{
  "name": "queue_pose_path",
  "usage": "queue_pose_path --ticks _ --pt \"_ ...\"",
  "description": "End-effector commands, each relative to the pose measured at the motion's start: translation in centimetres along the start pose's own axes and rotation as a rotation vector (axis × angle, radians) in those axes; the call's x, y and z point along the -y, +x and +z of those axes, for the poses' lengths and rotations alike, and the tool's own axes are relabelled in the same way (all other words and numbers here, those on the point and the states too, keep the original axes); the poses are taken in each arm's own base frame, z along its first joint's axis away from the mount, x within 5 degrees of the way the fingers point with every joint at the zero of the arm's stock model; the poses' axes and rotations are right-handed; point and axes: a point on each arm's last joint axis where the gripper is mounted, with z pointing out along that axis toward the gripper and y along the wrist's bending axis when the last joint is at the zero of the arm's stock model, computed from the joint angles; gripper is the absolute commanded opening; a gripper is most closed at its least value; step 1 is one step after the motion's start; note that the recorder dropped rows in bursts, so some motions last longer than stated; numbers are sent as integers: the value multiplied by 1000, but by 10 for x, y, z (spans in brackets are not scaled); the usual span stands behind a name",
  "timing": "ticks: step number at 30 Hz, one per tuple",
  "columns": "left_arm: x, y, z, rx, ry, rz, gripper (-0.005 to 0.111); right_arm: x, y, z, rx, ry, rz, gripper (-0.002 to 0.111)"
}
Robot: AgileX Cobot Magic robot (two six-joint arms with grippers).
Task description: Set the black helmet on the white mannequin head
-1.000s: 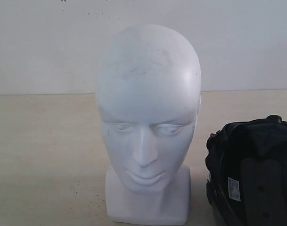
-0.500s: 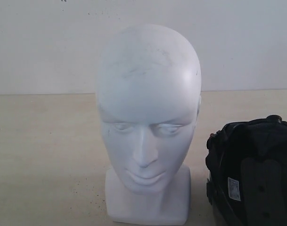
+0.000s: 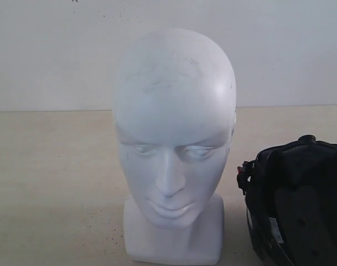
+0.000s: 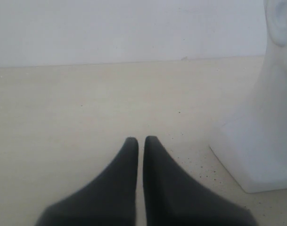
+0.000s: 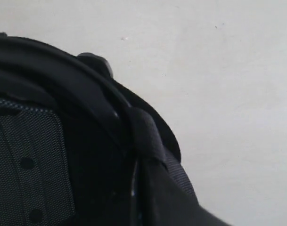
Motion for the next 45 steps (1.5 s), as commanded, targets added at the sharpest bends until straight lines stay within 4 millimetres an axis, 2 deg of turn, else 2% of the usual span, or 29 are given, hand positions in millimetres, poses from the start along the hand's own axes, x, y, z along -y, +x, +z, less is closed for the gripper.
queue_pose_path --ticks 1,14,17,21,24,28,39,45 --pt "0 1 0 1 -3 0 4 0 -1 1 19 0 -7 0" --pt "0 1 0 1 -3 0 4 -2 7 0 -64 -24 -20 0" --pt "0 1 0 1 -3 0 4 -3 6 -8 -32 -54 -31 0" --pt "0 1 0 1 -3 0 4 -5 13 -32 9 -105 -86 0" --pt "0 1 0 1 -3 0 4 -13 24 -53 14 -148 -225 0" --pt "0 1 0 1 -3 0 4 -25 40 -69 -39 -232 -401 0" --pt "0 1 0 1 -3 0 4 -75 65 -88 -111 -457 -589 0" --pt "0 1 0 1 -3 0 4 -87 76 -95 -134 -477 -654 0"
